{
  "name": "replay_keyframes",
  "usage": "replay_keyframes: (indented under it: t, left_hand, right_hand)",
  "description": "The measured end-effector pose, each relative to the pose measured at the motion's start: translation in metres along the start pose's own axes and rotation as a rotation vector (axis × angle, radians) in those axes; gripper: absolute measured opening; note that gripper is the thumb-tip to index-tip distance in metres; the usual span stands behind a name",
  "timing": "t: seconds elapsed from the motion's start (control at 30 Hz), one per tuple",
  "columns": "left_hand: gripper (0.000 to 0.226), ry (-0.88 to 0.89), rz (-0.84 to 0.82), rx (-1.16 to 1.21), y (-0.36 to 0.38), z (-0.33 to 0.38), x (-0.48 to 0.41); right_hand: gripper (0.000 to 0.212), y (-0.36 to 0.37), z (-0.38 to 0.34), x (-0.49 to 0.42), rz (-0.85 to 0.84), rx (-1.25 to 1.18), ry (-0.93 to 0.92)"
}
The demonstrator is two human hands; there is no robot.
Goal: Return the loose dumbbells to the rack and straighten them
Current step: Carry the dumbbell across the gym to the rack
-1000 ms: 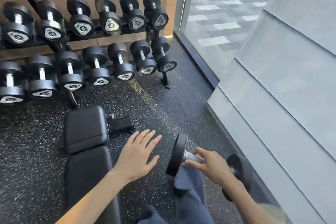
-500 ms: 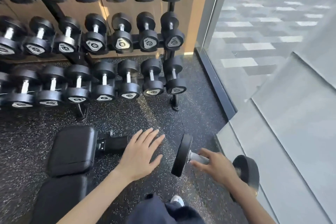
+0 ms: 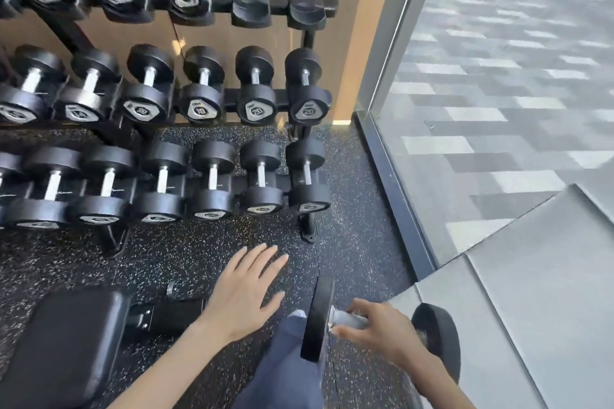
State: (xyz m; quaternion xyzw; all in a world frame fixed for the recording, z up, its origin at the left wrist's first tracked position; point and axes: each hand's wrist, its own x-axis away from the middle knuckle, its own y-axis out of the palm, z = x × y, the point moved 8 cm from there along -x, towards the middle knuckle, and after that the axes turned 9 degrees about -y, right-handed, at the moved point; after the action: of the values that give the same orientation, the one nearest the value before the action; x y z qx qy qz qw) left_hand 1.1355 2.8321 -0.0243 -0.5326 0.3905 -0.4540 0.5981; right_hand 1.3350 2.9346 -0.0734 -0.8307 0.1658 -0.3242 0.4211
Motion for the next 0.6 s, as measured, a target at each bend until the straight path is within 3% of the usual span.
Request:
replay_keyframes:
  t: [0.3,0.6]
  left_hand:
    - [0.059,-0.014,0.065,0.011,-0.035,-0.030,-0.163]
    - [0.058,-0.080,0.060,0.011,-0.035,-0.041,-0.272]
  right_hand:
    - [0.056,-0.127,0.015,-0.138,0.020,0.135,-0.088]
    - [0.055,-0.187,0.038,-0.242,0.012,0.224,-0.177]
